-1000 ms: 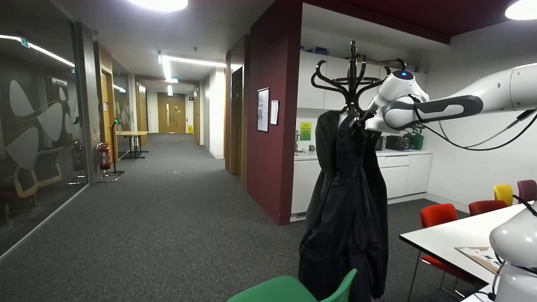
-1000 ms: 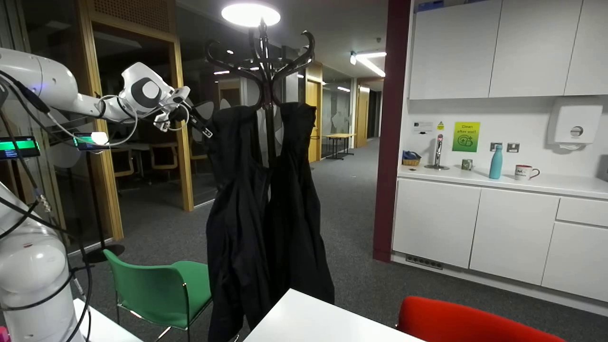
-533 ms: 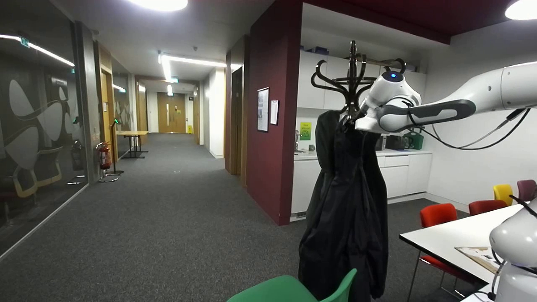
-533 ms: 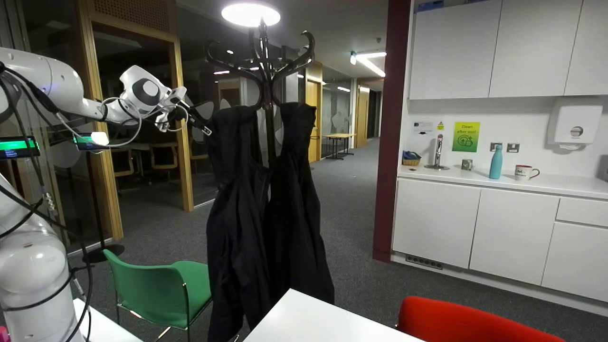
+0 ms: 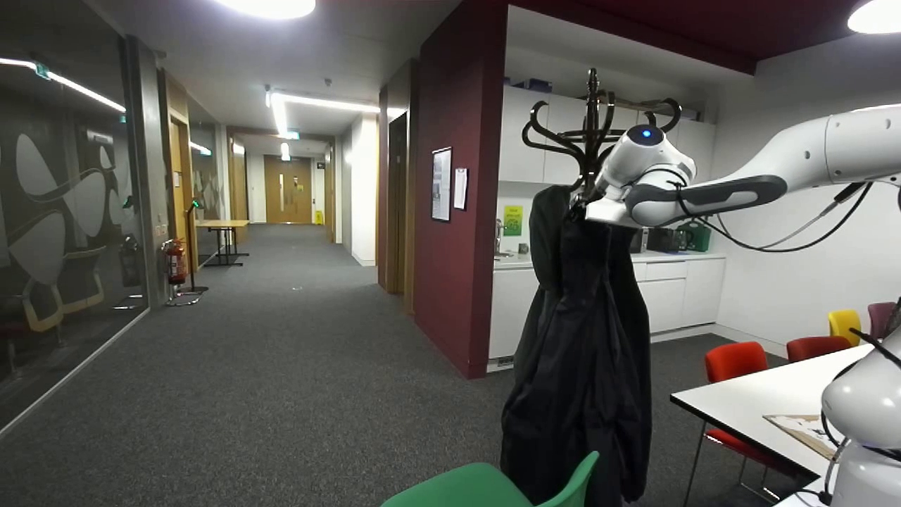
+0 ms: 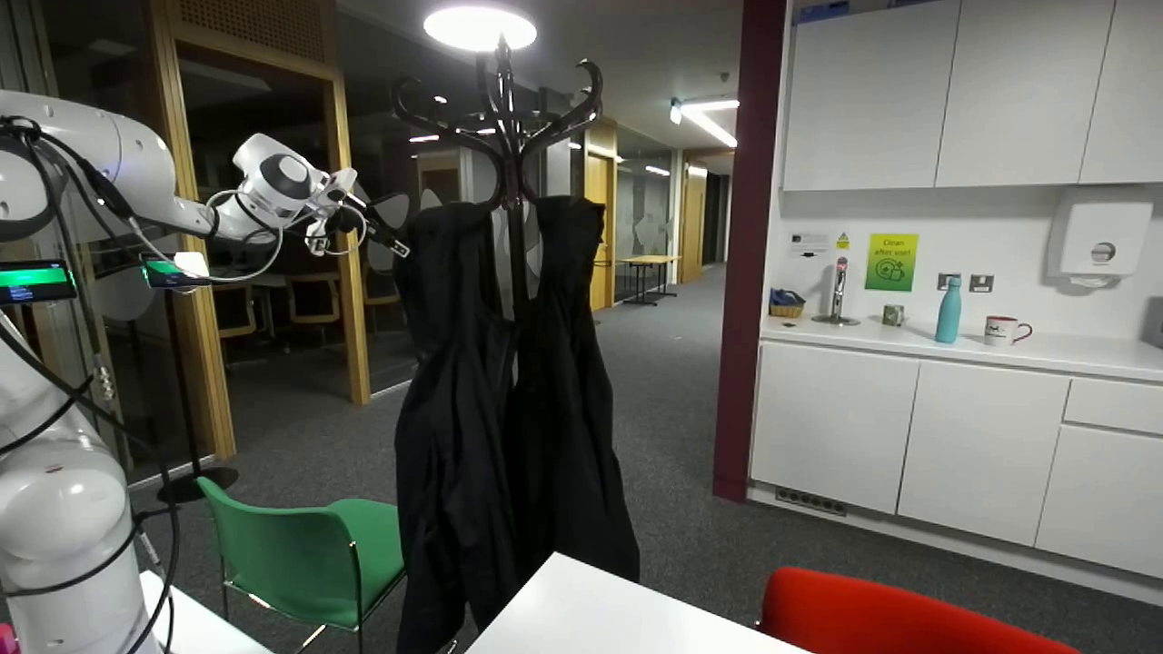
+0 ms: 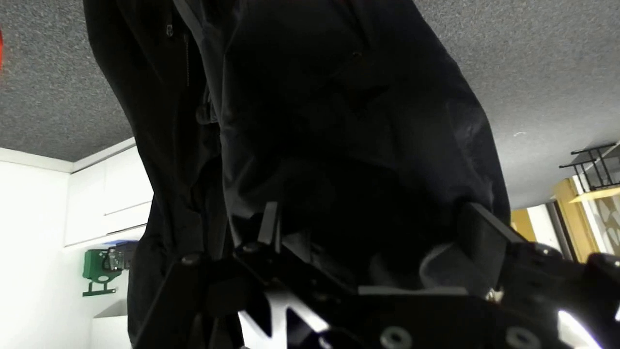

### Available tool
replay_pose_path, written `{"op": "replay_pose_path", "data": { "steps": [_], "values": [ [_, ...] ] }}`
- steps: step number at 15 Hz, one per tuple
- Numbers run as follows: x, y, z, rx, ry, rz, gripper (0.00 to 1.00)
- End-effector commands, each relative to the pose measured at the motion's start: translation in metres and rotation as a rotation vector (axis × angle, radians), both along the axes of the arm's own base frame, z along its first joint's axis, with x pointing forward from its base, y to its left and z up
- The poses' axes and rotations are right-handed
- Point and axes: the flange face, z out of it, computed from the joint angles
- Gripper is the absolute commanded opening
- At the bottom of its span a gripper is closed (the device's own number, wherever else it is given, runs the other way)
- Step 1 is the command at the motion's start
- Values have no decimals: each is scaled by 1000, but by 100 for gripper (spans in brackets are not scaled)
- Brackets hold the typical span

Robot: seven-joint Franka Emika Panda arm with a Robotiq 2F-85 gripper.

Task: Put the middle jersey on the seat of the chair

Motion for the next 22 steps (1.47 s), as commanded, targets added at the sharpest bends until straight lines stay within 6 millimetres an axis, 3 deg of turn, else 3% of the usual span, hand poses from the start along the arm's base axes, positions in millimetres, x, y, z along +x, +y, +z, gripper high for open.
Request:
{"op": "replay_pose_path", "data": {
  "steps": [1, 10, 13, 18, 22],
  "values": [
    [6, -6, 7, 1, -23, -43, 68],
    [4, -11, 10, 6, -17, -35, 2],
    [-3, -4, 21, -15, -32, -16, 0],
    [-24, 13, 56, -68, -92, 22, 1],
    [-39, 28, 68, -109, -113, 37, 1]
  ]
}}
